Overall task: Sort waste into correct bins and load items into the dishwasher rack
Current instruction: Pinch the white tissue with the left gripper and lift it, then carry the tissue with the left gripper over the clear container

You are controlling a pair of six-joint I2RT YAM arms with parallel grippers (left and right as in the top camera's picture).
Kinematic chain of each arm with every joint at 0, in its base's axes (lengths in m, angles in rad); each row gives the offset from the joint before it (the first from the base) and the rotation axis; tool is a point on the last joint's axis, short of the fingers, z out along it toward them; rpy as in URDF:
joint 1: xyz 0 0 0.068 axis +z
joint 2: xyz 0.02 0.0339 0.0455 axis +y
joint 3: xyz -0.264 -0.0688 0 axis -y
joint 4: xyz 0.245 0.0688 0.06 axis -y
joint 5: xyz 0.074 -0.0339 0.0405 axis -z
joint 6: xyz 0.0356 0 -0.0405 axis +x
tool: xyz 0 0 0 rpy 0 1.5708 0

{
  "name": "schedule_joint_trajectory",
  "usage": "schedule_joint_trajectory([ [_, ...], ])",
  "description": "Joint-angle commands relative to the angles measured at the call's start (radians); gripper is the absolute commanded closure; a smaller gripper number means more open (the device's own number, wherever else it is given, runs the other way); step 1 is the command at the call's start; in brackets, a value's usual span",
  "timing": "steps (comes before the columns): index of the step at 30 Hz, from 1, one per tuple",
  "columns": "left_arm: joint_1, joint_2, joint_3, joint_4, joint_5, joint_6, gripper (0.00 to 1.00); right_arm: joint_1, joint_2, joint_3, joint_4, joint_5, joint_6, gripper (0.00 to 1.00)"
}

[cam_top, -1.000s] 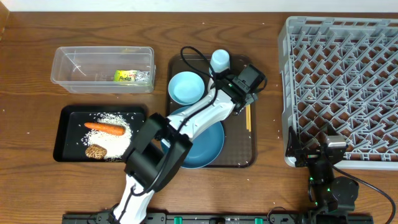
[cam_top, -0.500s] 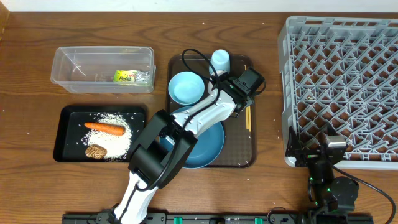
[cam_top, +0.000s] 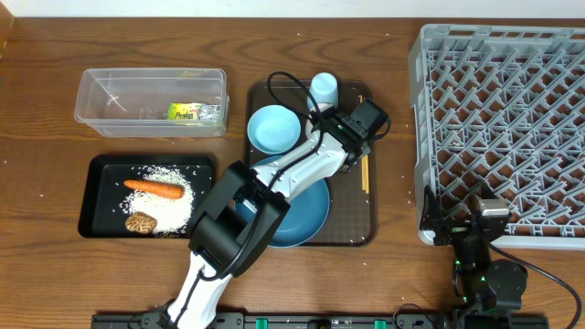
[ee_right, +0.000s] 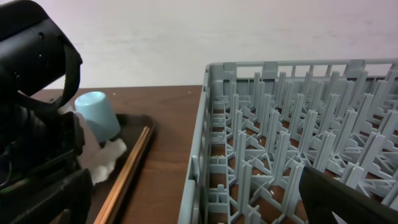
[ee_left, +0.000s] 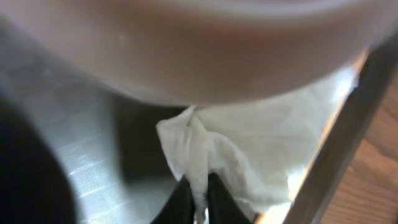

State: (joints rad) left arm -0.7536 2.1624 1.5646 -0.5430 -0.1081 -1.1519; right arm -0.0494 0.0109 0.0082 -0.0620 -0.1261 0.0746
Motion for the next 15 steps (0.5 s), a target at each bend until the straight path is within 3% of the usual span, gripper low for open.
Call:
schedule_joint_trajectory([
  [1,0.001,-0.022,-0.003,-0.033,-0.004,0.002,0.94,-0.018,-0.005,-0.003,-0.002,0.002,-0.002,0.01],
  [15,0.001,-0.247,-0.003,-0.112,0.124,0.093,0.94,-0.018,-0.005,-0.003,-0.002,0.002,-0.002,0.01],
])
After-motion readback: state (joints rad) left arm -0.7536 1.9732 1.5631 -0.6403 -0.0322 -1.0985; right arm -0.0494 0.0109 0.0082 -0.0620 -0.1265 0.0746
